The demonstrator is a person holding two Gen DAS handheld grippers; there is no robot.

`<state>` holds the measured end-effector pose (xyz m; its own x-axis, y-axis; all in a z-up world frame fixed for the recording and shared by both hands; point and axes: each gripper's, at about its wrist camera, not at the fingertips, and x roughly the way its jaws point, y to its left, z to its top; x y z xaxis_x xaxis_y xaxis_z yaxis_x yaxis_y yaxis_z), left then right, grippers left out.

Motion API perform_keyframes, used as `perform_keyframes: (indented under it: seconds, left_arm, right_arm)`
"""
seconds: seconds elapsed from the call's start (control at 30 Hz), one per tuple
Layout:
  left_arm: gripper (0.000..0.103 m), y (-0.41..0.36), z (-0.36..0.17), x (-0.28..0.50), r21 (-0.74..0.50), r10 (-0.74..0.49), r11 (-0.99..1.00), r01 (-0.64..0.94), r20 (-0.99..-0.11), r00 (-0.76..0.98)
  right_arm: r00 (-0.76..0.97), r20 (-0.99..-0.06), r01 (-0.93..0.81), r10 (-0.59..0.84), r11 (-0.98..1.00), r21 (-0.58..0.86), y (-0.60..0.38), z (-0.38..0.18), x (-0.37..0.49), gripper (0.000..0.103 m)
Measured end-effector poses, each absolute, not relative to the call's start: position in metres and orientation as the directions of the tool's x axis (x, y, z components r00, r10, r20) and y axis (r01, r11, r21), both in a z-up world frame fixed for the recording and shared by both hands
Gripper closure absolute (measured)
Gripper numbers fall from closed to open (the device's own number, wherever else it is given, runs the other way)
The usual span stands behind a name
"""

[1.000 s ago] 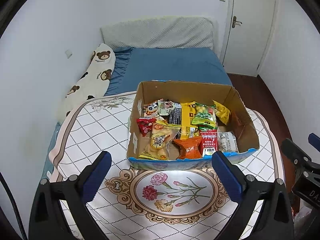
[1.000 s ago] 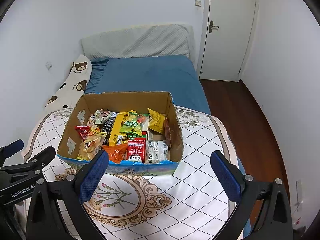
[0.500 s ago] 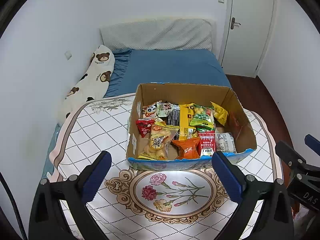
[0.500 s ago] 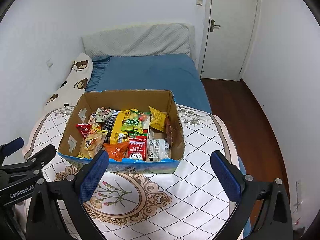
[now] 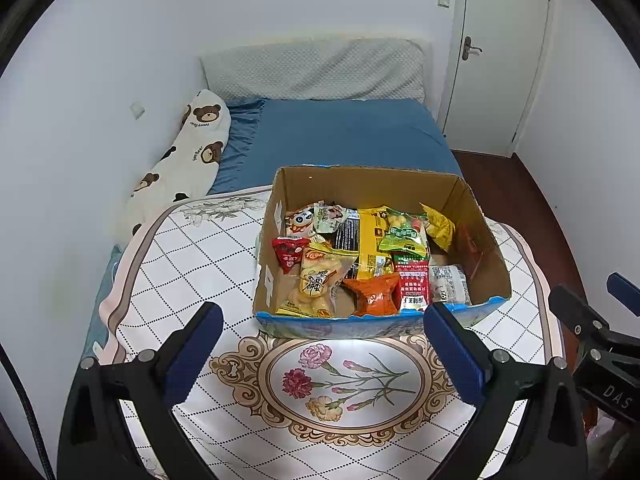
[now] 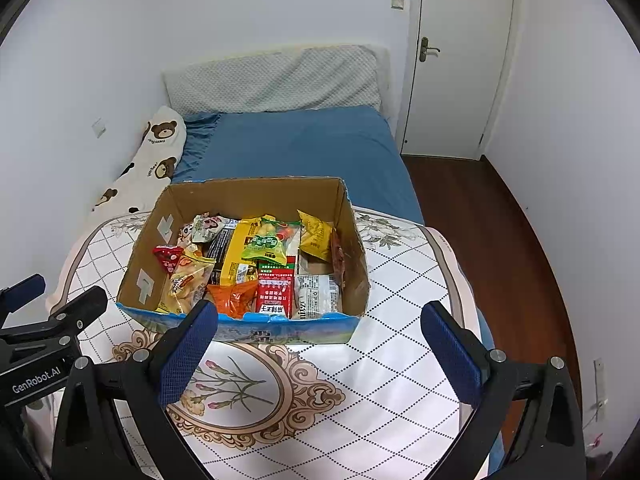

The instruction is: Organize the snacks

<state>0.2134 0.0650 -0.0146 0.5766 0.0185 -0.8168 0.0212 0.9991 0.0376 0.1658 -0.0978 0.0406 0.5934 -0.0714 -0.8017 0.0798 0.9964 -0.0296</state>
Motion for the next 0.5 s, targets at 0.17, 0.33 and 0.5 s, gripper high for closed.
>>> perform_keyframes:
  seconds: [0.17, 0.33, 0.5]
  left_arm:
    - [0.0, 0.0648, -0.0148, 0.2131, 0.039, 0.019, 0.999, 0.023, -0.817, 0.576]
    - [0.0, 0.0647, -0.0145, 0.2129, 0.036, 0.016, 0.999, 0.024, -0.818, 0.574]
    - [0.0, 0.0632, -0.0134, 0.2121, 0.037, 0.015, 0.999, 0.027, -0.82, 0.573]
  right_arm:
    - [0.593, -0.802, 0.081, -0.071, 0.996, -0.028, -0.0984, 0.0405, 0.1656, 0.0]
    - [0.592, -0.803, 0.084, -0.072, 0.996, -0.027, -0.0993, 0.0416, 0.1645, 0.0]
    - [0.591, -0.803, 0.096, -0.076, 0.995, -0.024, -0.1003, 0.0427, 0.1619, 0.0]
